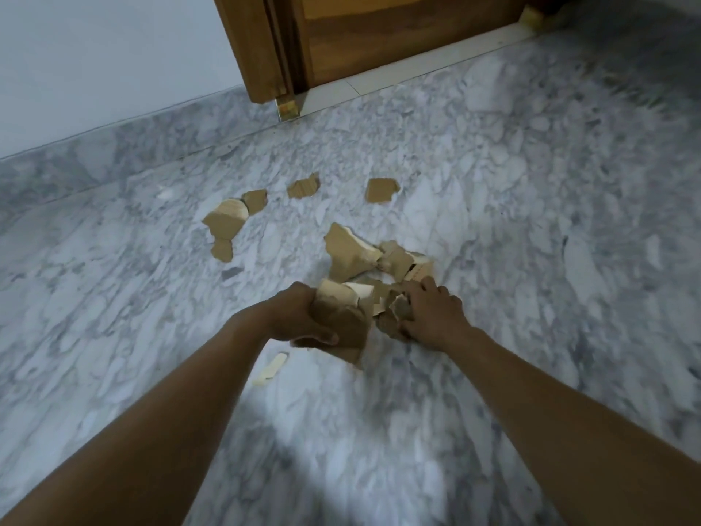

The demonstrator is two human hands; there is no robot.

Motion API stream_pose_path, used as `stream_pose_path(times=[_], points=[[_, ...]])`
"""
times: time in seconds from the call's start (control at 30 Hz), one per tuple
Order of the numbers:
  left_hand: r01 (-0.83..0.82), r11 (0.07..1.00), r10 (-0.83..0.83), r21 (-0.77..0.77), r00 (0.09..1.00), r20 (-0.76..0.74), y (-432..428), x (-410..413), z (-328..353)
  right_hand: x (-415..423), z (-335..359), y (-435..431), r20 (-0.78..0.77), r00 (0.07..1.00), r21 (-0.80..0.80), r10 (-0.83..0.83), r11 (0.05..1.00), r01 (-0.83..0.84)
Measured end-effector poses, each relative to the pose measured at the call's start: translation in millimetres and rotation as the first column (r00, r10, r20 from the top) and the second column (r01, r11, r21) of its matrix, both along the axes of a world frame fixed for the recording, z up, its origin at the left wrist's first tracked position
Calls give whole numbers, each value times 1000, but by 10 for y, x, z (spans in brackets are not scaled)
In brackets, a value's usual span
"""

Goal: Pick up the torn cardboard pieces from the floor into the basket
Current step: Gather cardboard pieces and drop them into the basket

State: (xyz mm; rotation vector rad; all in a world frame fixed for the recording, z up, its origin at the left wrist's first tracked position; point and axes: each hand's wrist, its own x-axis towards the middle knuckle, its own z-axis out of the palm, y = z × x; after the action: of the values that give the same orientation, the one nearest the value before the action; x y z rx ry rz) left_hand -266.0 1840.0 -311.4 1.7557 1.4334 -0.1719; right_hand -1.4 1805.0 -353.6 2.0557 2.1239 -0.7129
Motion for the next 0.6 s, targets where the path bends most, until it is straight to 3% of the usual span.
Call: stream_pose_path(times=[0.13, 0.23, 0.43, 0.6], points=[[142, 984, -116, 110, 971, -211, 135, 568, -237, 188, 22, -104, -320, 946, -24, -57, 998, 52], [114, 981, -66, 155, 956, -288, 149, 724, -369, 430, 148, -103, -464, 871, -110, -162, 986, 125], [-102, 982, 109, 158, 993, -38, 9, 616, -268, 741, 289, -110, -350, 906, -256, -236, 955, 149], [-144, 979, 148, 143, 989, -18, -78, 173, 192, 582, 433, -71, -331, 917, -315, -223, 942, 116]])
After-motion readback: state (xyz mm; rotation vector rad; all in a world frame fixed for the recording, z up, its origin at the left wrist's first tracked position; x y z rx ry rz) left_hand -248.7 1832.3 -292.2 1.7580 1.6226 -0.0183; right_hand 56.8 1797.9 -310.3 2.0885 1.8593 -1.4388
